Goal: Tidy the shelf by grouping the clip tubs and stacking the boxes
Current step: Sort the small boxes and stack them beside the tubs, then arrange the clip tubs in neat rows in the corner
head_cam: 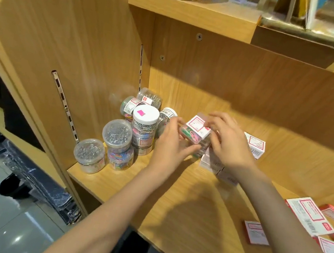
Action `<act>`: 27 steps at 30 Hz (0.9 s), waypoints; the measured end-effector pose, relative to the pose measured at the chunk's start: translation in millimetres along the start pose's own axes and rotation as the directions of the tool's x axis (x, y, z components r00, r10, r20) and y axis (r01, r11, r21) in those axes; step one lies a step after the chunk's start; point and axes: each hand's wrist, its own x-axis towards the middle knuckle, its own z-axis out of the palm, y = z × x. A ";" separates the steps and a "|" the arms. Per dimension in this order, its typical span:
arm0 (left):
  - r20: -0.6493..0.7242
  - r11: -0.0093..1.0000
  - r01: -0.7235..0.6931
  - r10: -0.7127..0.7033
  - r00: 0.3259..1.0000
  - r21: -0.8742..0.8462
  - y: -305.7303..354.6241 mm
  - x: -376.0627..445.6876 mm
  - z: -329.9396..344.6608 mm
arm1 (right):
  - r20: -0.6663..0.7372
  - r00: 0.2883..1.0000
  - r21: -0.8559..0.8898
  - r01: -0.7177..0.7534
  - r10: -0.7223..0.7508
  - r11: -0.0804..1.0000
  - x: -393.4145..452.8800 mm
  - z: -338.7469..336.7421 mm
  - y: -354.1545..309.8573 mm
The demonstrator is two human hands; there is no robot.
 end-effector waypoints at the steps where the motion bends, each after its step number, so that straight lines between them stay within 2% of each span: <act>1: -0.001 0.998 -0.001 0.001 1.000 0.067 1.1 5.6 12.0 | 0.020 1.000 -0.078 -0.023 0.024 0.997 -0.2 3.7 3.1; 4: 0.005 0.991 0.004 -0.005 1.000 0.132 0.9 16.1 31.1 | 0.083 0.989 -0.182 -0.104 0.121 0.978 -5.7 9.2 12.8; 7: 0.106 0.996 -0.041 0.033 0.994 0.077 -4.0 15.7 22.0 | 0.063 0.986 -0.135 -0.148 0.157 0.980 -11.4 8.4 19.4; 9: 0.135 0.982 -0.115 0.095 0.986 0.150 -7.5 5.5 8.6 | 0.032 0.987 -0.092 -0.155 0.158 0.984 -10.2 6.8 20.6; 11: 0.052 0.948 -0.199 0.192 0.980 0.249 -9.1 -10.4 -7.9 | -0.009 0.993 -0.011 -0.116 0.116 0.993 -6.5 3.7 12.1; 13: -0.070 0.887 -0.253 0.302 0.951 0.387 -11.0 -25.9 -26.3 | -0.044 0.999 0.088 -0.015 0.019 0.996 -2.9 1.8 -4.9; 15: -0.160 0.824 -0.219 0.347 0.924 0.523 -15.3 -34.3 -46.4 | -0.045 0.995 0.145 0.095 -0.089 0.985 1.6 6.9 -25.9; 17: -0.184 0.759 -0.153 0.339 0.923 0.633 -22.3 -35.7 -65.9 | 0.092 0.990 0.176 0.090 -0.107 0.980 5.8 23.3 -45.0; 20: -0.087 0.647 -0.139 0.305 0.948 0.749 -32.1 -32.0 -83.2 | 0.325 0.944 0.130 0.015 -0.057 0.991 5.7 61.0 -54.4; 22: -0.027 0.594 -0.154 0.285 0.958 0.790 -35.8 -28.5 -88.0 | 0.369 0.928 0.063 0.028 -0.049 0.998 5.3 78.7 -51.1; 27: -0.055 0.605 -0.136 0.287 0.956 0.785 -36.7 -23.4 -92.2 | 0.396 0.907 -0.001 0.157 -0.144 0.988 -6.9 66.8 -41.3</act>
